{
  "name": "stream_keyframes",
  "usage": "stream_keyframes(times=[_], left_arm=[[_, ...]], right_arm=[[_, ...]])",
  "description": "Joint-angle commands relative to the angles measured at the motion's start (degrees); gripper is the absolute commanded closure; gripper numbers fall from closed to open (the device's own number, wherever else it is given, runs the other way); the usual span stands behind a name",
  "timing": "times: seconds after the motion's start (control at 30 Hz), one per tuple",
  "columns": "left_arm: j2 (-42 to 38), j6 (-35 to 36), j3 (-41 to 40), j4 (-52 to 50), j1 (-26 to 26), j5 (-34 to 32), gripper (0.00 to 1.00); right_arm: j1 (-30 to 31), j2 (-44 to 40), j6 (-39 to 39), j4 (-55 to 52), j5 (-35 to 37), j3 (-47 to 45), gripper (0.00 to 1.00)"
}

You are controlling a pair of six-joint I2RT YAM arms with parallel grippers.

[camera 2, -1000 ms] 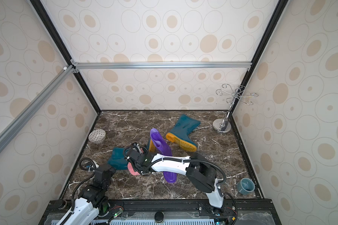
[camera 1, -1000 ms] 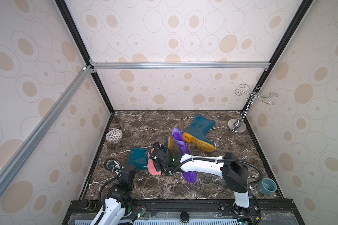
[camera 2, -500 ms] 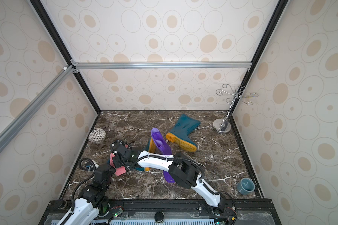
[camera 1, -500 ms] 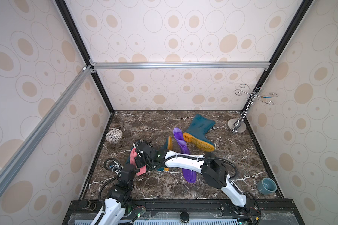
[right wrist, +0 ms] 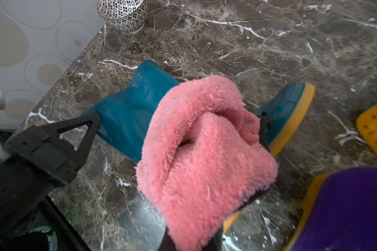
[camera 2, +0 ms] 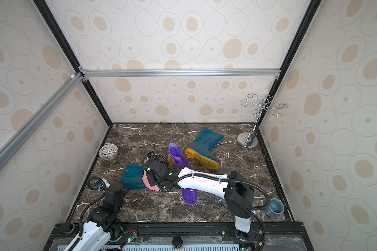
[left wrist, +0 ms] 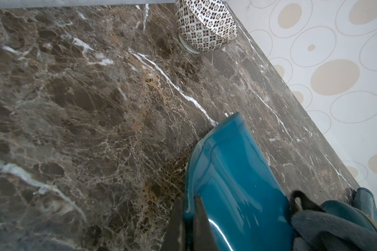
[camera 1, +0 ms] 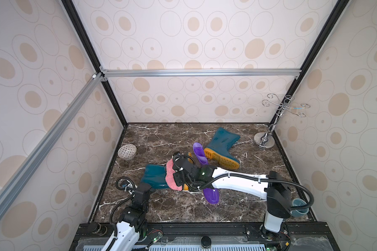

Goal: Wipe the rubber boots with a cloth
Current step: Wipe the dirt off the rubber boot.

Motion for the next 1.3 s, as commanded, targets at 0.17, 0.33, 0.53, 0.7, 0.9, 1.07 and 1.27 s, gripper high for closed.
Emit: stream_keyframes(times=[0.17,0.33,0.53,0.7,0.9,1.07,1.27], left_arm=[[-0.29,1.21,-0.66,1.41,0.79,-2.00,1.00],[0.17,1.30,-0.53,1.41,0.75,-1.85,1.00],[-0.55,1.48,-0.75,1.29,0.76,-1.72,1.00],[-0.28,1.60,-0.66,1.59,0.80,-1.73,1.00],[-0.41,1.56,-0.75,1.52,0.76,-1.83,1.00],[-0.80,1.56,-0.75,1.38,0.78,-1.83,1.00],[-1.07,1.61,-0.84,1.23,0.76,-1.72,1.00]], right_arm=[[2.50,-0.79,0.70,-5.00,3.12,-5.41,1.00],[1.37,7.20,5.38,-5.49,3.28,-1.67,1.00],[-2.93,9.89,7.57,-1.70,4.01,2.00,1.00],[-3.54,15.26,1.98,-0.20,11.36,10.89,1.00],[-10.03,27.47,5.03,-9.94,8.57,27.51,1.00],[-12.79,35.72,2.55,-14.72,13.19,39.75,1.00],[-14.52,44.17,-1.65,-19.02,18.33,54.03,1.00]])
